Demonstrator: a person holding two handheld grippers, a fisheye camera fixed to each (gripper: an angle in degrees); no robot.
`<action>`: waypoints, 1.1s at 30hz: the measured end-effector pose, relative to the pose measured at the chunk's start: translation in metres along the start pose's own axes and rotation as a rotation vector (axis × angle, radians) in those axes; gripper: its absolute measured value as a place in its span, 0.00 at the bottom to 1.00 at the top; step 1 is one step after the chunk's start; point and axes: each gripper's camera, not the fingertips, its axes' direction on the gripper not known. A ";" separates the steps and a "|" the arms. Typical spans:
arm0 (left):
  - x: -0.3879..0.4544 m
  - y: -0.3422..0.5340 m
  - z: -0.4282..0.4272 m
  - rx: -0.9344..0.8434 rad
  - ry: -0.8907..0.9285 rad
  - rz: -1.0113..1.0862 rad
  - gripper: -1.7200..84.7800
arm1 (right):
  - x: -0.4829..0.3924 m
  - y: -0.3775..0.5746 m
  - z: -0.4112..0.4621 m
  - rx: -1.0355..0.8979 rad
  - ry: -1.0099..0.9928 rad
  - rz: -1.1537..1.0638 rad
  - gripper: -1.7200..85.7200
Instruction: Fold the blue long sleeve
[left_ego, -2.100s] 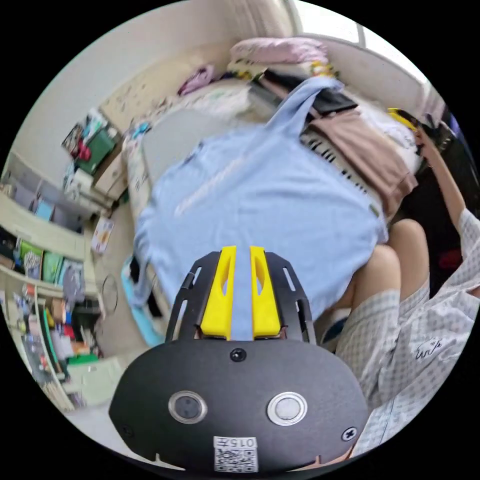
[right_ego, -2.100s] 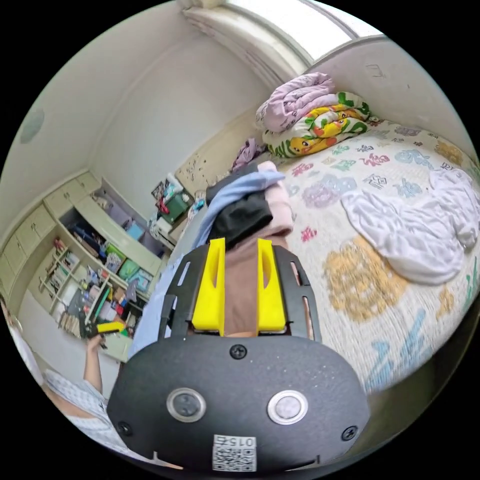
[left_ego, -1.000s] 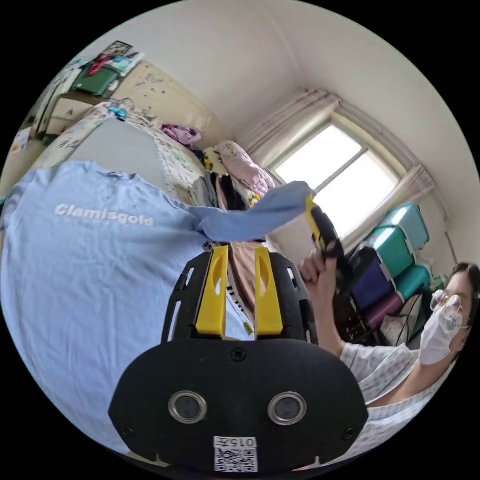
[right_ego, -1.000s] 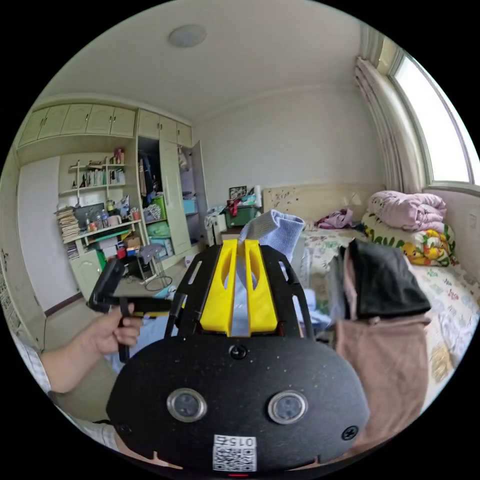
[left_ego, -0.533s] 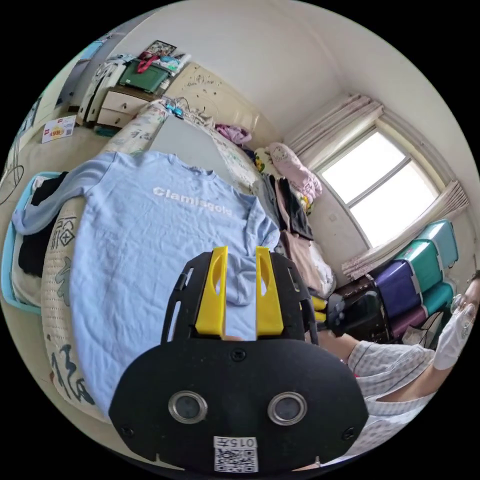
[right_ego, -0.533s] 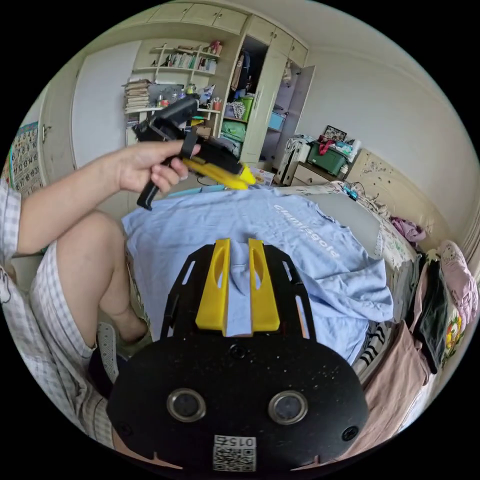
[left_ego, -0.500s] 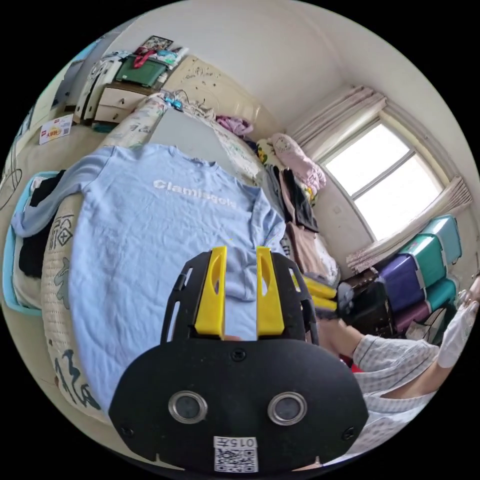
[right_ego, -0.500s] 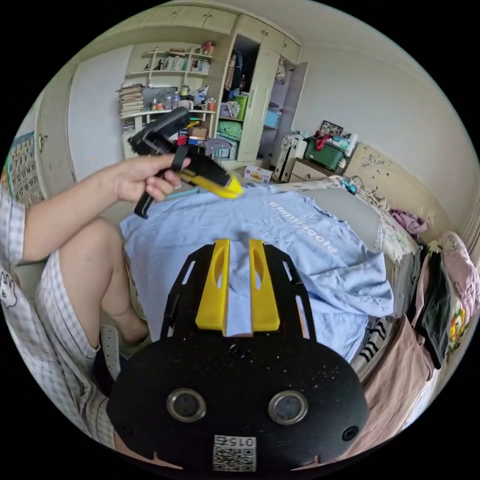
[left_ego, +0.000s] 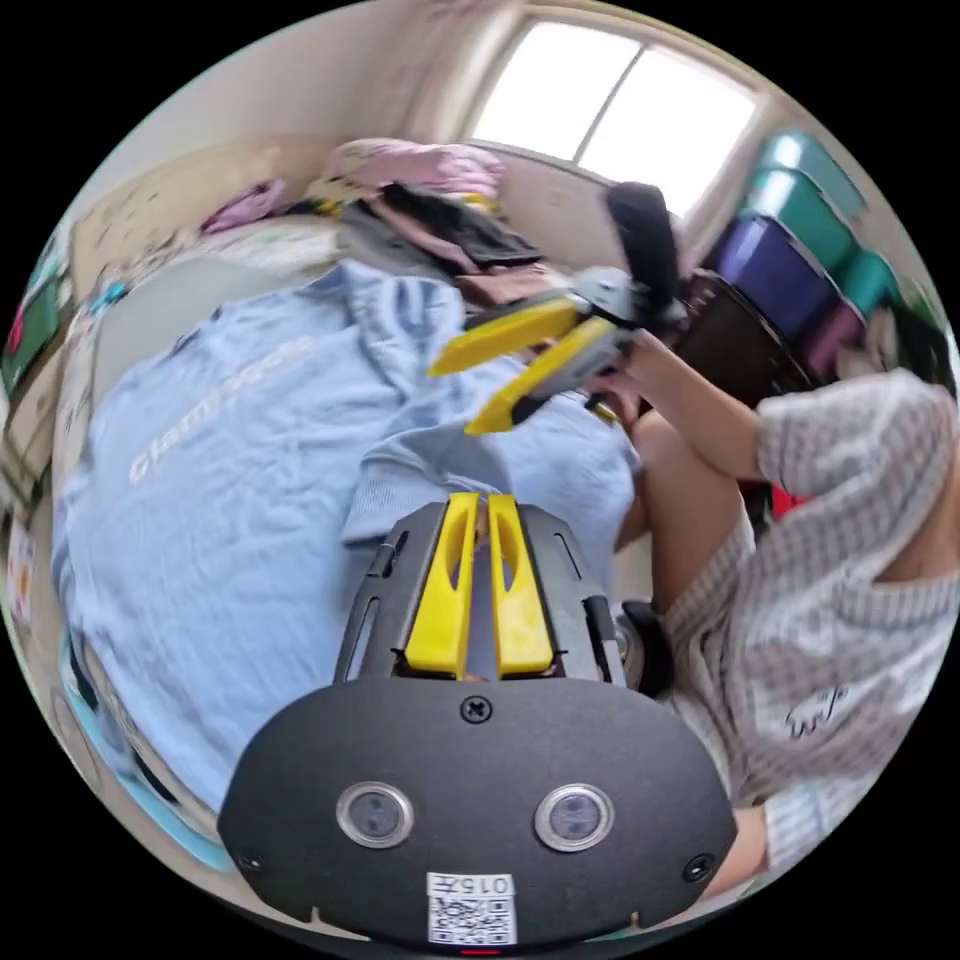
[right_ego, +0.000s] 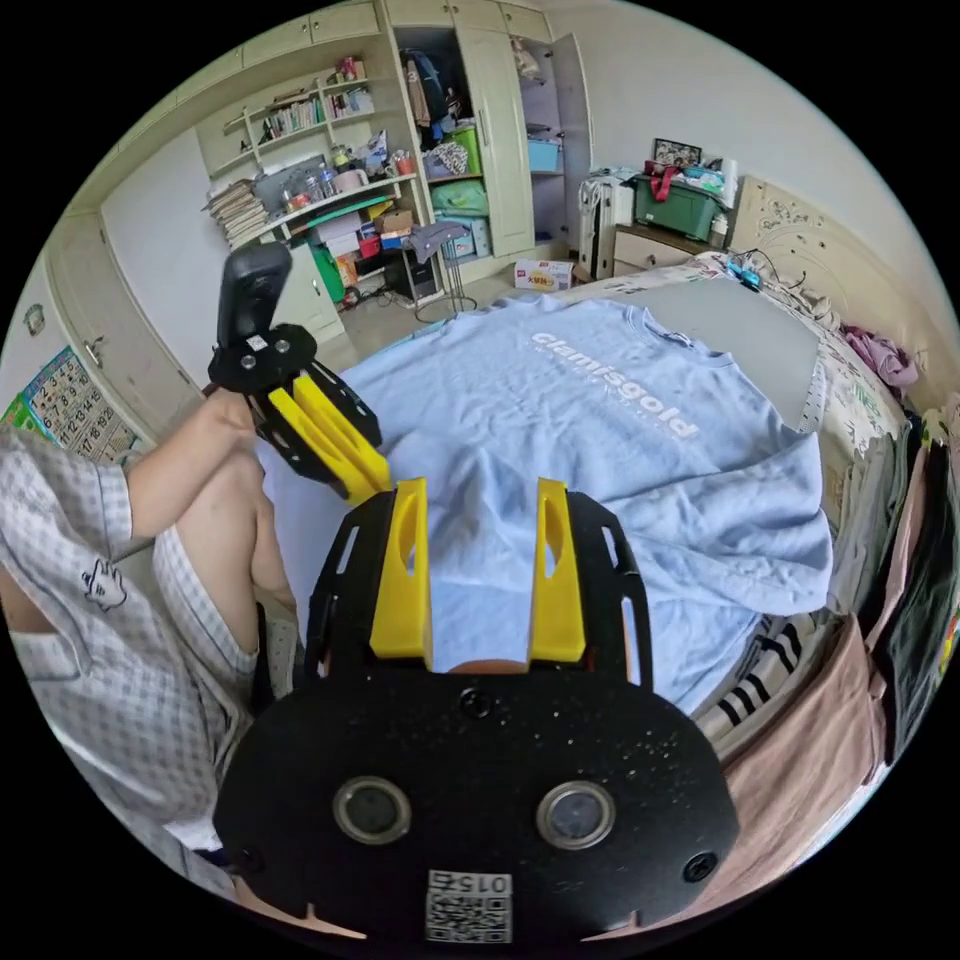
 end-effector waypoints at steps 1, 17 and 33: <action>0.015 0.005 -0.001 -0.010 0.007 0.089 0.02 | 0.002 0.006 -0.009 0.009 -0.018 -0.004 0.19; -0.025 0.035 -0.010 -0.080 0.005 -0.313 0.13 | 0.040 -0.069 0.048 -0.028 -0.127 0.029 0.21; -0.038 0.039 -0.037 0.119 0.118 -0.313 0.13 | 0.071 0.000 -0.051 -0.040 -0.281 -0.007 0.07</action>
